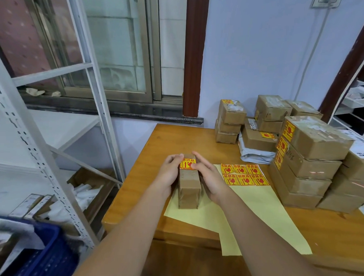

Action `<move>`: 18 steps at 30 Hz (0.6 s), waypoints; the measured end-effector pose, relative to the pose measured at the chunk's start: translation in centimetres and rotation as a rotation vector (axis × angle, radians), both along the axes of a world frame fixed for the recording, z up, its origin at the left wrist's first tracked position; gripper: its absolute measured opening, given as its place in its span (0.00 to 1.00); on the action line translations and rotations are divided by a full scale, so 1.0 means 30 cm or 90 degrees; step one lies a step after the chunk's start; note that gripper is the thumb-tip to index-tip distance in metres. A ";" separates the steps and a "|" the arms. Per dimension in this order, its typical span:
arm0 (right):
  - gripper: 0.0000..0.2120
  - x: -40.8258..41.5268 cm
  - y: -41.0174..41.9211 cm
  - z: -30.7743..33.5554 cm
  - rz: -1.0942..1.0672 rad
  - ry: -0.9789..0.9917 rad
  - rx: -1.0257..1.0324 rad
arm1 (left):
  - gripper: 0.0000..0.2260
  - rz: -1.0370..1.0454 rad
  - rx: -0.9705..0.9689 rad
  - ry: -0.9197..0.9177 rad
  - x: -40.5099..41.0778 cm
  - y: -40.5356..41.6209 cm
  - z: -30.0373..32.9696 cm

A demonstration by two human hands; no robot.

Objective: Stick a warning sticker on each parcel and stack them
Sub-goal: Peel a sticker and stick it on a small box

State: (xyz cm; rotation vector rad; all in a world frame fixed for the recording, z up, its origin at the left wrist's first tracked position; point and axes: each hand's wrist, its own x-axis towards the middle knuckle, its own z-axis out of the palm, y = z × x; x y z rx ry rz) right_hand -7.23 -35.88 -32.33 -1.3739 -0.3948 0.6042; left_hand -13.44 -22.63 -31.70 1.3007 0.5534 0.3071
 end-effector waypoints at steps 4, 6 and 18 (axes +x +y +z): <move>0.24 -0.016 0.016 0.011 -0.035 -0.034 -0.050 | 0.10 -0.001 -0.030 -0.032 -0.007 -0.008 -0.016; 0.24 -0.012 0.022 0.016 -0.042 -0.058 -0.097 | 0.10 -0.009 -0.034 -0.042 -0.009 -0.007 -0.025; 0.25 -0.003 0.041 0.072 0.022 -0.083 -0.151 | 0.11 -0.010 -0.003 -0.067 -0.021 0.001 -0.031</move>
